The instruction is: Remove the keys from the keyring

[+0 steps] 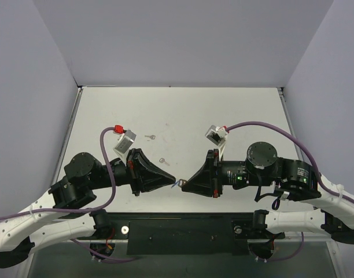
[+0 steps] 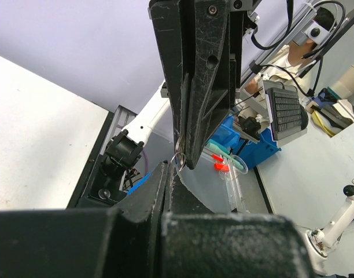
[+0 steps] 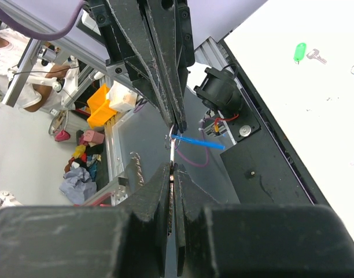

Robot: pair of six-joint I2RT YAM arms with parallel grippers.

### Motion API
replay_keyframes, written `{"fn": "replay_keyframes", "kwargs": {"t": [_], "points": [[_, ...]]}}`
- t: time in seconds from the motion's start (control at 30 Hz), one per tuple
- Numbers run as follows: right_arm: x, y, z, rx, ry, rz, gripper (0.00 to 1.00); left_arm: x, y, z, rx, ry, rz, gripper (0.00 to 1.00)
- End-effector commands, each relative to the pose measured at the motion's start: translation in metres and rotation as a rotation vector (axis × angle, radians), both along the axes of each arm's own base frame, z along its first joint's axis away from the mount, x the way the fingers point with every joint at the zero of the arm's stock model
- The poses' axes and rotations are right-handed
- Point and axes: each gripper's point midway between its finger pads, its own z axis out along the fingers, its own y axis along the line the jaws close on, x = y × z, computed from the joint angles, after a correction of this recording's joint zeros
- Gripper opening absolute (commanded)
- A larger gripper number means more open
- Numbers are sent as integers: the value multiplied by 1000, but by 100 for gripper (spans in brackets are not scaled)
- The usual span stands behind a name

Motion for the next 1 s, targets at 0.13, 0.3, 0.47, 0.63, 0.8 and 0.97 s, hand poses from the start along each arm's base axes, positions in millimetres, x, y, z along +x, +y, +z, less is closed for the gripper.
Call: {"fn": "replay_keyframes", "kwargs": {"t": [0.13,0.3,0.47,0.63,0.8,0.97], "points": [[1,0,32,97,-35,-9,0,5,4,10,-52,-6,38,0],[-1,4,33,110,-21,2,0,6,1,4,-54,5,38,0],[-3,9,32,106,-17,13,0,7,-2,-2,-39,17,37,0],[-5,9,33,109,-21,18,0,8,-2,-3,-38,18,39,0],[-5,11,32,106,-20,20,0,7,0,0,-46,13,42,0],[-5,11,30,98,-18,20,0,7,3,4,-55,4,52,0]]}}
